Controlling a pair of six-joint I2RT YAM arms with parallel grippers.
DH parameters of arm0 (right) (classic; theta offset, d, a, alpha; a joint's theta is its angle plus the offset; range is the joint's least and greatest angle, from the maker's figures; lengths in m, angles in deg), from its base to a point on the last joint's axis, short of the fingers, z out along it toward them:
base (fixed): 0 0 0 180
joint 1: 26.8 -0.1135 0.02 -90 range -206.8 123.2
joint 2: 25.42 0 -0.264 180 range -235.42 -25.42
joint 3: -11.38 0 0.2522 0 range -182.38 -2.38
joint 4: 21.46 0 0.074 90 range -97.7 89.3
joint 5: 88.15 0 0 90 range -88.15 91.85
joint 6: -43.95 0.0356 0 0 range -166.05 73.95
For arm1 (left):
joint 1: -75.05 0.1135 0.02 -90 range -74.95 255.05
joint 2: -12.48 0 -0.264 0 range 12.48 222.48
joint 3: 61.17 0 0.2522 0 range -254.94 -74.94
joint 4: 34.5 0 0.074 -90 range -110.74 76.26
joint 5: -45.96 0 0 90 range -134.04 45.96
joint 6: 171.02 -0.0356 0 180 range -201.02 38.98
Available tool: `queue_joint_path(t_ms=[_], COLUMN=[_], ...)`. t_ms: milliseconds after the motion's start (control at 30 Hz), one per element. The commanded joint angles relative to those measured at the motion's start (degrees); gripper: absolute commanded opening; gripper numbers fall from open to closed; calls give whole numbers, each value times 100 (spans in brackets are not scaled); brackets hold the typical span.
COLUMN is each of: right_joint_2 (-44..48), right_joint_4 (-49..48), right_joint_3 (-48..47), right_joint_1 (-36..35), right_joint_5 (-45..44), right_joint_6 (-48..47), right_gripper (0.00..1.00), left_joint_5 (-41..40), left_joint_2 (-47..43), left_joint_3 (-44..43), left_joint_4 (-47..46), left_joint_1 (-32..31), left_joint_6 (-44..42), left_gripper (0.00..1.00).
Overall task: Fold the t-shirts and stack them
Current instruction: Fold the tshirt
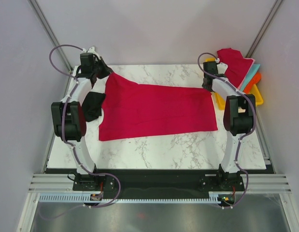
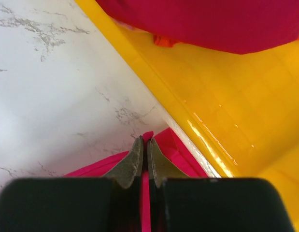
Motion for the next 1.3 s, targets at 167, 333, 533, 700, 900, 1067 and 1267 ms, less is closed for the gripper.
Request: queue_joint_path(t_ms=[167,333,533,700,900,1067,1267], right_joint_2=[616,949,1292,1617,1943,2128,2207], right_joint_4=[-109,-109,-109,-109,-126,-126,-135], right_joint_3=[516,867,1219,1482,1746,1922,1993], right_joint_1=[8,7,-10,-54,-89,-80,-80], right_joint_5=[-13,-127,-171,-241,-321,-365,-365], right_joint_6=[36,62,45,-8,-8,-8,9], right_gripper=[0,0,0,0,0,0,0], left_joint_5=[69,42,-37,-125,-265,-379,-450], left_joint_2=[-762,-1123,-1659,-2133,-2564,-2942,-3267], left_joint_3=[702,1124,1660,2056,2504,2803,3085], left_joint_4=[-184,-272,-298,-421,-465,-465,-404], left_joint_1=[15,14,6,6,15,6,6], left_joint_6=[-289,-333,-403,-430,-403,-465,-465], left_gripper=[2,2,2,2,2,2,2])
